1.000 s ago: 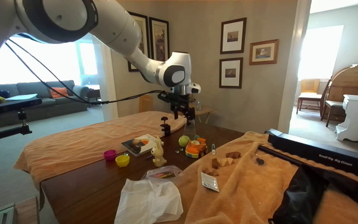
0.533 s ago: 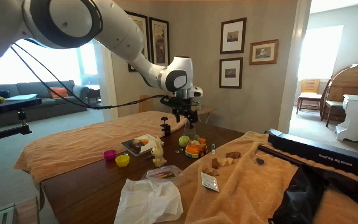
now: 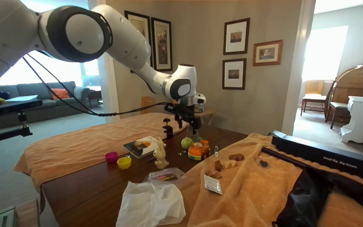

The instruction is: Move the green ball forward

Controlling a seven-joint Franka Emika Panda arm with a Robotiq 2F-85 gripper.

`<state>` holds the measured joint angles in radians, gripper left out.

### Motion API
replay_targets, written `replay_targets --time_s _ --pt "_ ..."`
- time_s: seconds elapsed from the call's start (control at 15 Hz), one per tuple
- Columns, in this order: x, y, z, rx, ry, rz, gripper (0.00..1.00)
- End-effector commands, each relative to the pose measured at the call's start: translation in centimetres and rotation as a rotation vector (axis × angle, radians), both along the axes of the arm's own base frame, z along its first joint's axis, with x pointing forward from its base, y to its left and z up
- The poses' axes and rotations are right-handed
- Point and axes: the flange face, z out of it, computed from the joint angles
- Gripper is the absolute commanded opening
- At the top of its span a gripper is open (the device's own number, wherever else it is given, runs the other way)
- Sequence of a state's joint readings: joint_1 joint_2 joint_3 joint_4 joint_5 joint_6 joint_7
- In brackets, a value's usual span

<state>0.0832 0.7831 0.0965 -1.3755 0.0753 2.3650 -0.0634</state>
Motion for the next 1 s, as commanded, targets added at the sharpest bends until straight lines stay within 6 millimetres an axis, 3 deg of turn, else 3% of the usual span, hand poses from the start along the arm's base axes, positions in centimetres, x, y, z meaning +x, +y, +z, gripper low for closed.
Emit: replay_targets --time_s 0.0,0.93 --pt "1.3 0.4 -1.3 -0.014 -0.008 0.047 1.0" --pt "2.0 1.0 -4.3 -0.024 0.013 0.11 1.0"
